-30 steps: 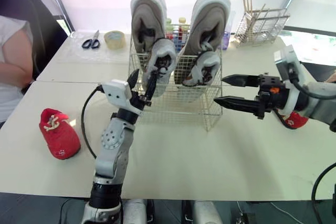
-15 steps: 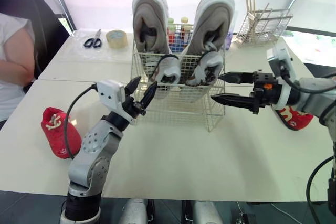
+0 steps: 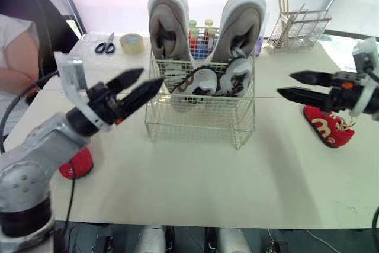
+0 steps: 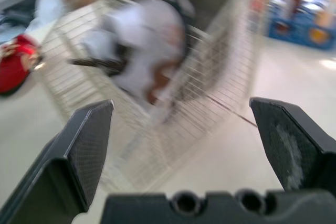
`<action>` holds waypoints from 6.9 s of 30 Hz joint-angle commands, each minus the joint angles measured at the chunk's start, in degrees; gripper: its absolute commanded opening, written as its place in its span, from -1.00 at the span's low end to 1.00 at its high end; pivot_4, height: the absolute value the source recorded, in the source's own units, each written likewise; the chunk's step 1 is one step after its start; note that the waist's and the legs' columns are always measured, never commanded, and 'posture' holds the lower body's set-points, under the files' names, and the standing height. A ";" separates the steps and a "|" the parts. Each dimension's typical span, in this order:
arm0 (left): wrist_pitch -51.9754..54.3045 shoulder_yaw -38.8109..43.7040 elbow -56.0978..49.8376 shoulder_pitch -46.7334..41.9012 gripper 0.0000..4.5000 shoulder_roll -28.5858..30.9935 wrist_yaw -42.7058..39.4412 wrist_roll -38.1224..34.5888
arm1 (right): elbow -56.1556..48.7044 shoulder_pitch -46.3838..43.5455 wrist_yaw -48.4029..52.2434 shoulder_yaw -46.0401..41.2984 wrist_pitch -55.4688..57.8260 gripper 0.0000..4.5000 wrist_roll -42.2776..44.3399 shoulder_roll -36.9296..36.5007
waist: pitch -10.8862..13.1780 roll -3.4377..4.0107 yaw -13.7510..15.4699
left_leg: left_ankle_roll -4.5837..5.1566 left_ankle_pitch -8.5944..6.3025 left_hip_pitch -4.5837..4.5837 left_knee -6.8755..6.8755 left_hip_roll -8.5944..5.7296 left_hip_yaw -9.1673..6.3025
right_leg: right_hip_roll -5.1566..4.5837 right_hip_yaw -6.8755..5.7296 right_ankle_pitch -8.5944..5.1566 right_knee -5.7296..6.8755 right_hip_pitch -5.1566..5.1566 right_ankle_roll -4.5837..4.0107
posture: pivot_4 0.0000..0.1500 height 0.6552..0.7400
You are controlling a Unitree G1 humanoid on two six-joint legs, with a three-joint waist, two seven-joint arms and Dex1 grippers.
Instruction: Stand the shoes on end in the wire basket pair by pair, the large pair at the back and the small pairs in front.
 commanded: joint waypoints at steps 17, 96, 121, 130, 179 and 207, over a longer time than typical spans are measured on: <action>-0.38 -11.39 -17.67 15.63 0.99 9.54 -5.11 -7.06 | 1.88 24.00 -25.96 -13.63 -22.62 1.00 -20.83 21.50 | -0.06 0.61 -0.76 | -0.40 0.01 0.13 -0.32 0.00 0.06 | 0.14 0.22 0.03 -0.15 -0.03 0.01 | 1.00 0.89; 7.15 0.27 5.83 4.72 1.00 15.59 -16.73 -31.13 | 8.80 -49.18 39.49 42.31 -44.41 -0.14 -8.68 12.66 | 0.60 0.91 -1.63 | -1.03 0.62 0.05 -0.93 0.08 0.40 | 0.29 0.34 0.16 -0.05 -0.62 0.05 | 1.00 0.89; -0.72 -1.28 5.18 4.73 -0.85 4.52 -10.11 -31.13 | 17.19 -42.63 28.92 29.55 -27.00 0.97 -17.71 7.91 | 0.56 0.83 -0.46 | -1.01 0.63 0.09 -0.76 0.06 0.32 | 0.36 0.35 0.15 0.03 -0.51 0.04 | 1.00 0.89; -6.88 -2.93 7.12 -2.62 -0.85 -4.59 -2.98 -30.72 | -0.36 -24.55 -15.06 -1.46 12.22 0.97 38.83 24.76 | 0.50 0.72 -0.57 | -1.01 0.64 0.23 -0.72 0.09 -0.03 | 0.24 0.23 0.25 0.01 -0.17 -0.11 | 1.00 0.89; 1.49 -4.07 3.50 0.01 0.44 13.03 -21.05 4.66 | 3.57 -29.36 1.39 12.27 -3.02 -0.80 24.45 16.60 | 0.52 0.69 -0.37 | -0.86 0.58 0.08 -0.87 0.16 -0.03 | 0.69 0.17 0.31 -0.12 -0.37 0.03 | 1.00 0.89; 6.09 5.66 8.67 5.15 0.47 19.69 -14.13 -12.58 | 8.96 -16.00 18.28 16.57 -15.24 -0.34 -0.82 23.86 | 0.55 0.73 -0.43 | -1.06 0.66 0.07 -0.88 0.13 0.07 | 0.44 0.21 0.32 -0.15 -0.41 0.04 | 1.00 0.89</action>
